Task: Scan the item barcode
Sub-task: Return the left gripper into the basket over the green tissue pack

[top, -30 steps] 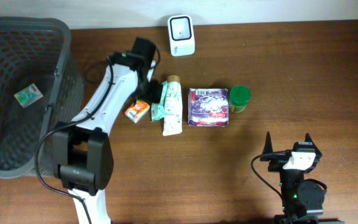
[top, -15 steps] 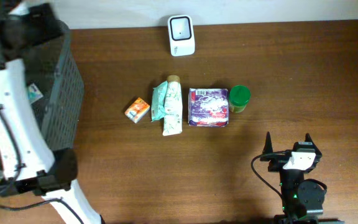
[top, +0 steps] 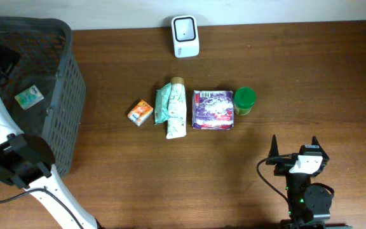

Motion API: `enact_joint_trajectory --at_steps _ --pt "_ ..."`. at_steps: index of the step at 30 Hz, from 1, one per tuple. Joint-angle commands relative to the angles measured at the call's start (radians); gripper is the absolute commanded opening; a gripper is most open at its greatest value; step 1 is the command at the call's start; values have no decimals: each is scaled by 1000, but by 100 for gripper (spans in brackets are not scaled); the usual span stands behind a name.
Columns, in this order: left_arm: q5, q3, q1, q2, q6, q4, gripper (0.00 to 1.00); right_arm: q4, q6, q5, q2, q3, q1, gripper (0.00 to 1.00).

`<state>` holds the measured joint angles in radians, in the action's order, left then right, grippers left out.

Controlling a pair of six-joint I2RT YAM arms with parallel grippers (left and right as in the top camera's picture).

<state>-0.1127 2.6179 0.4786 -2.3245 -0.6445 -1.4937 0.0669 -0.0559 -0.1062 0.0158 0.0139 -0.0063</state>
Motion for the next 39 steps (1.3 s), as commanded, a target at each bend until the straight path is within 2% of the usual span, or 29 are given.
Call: enact_joint_trajectory --at_steps 1,4,5,7,12,20,24,27,29,32,33,34,39 --pt "-4 16 2 -165 -110 26 92 4 0 -2 -5 -8 -7 98" --pt "2 11 2 -201 -115 38 87 4 0 -2 -5 -8 -7 98" --pt "1 11 2 -200 -114 34 77 4 0 -2 -5 -8 -7 98" --pt "2 14 2 -193 -114 18 72 4 0 -2 -5 -8 -7 99" --pt "3 14 2 -96 -42 -28 70 4 0 -2 -5 -8 -7 98" --pt "3 14 2 213 -23 -179 71 4 0 -2 -5 -8 -7 98" --pt "45 14 2 325 68 -195 71 4 0 -2 -5 -8 -7 98" --pt "45 12 2 370 158 -195 76 4 0 -2 -5 -8 -7 98" --pt "45 -30 2 377 157 -195 78 4 0 -2 -5 -8 -7 98" --pt "-2 -205 2 377 92 -194 79 4 0 -2 -5 -8 -7 98" --pt "-77 -288 2 377 33 -173 79 4 0 -2 -5 -8 -7 98" --pt "-101 -356 10 377 24 -107 78 4 0 -2 -5 -8 -7 98" --pt "-94 -454 28 376 24 47 76 4 0 -2 -5 -8 -7 98"
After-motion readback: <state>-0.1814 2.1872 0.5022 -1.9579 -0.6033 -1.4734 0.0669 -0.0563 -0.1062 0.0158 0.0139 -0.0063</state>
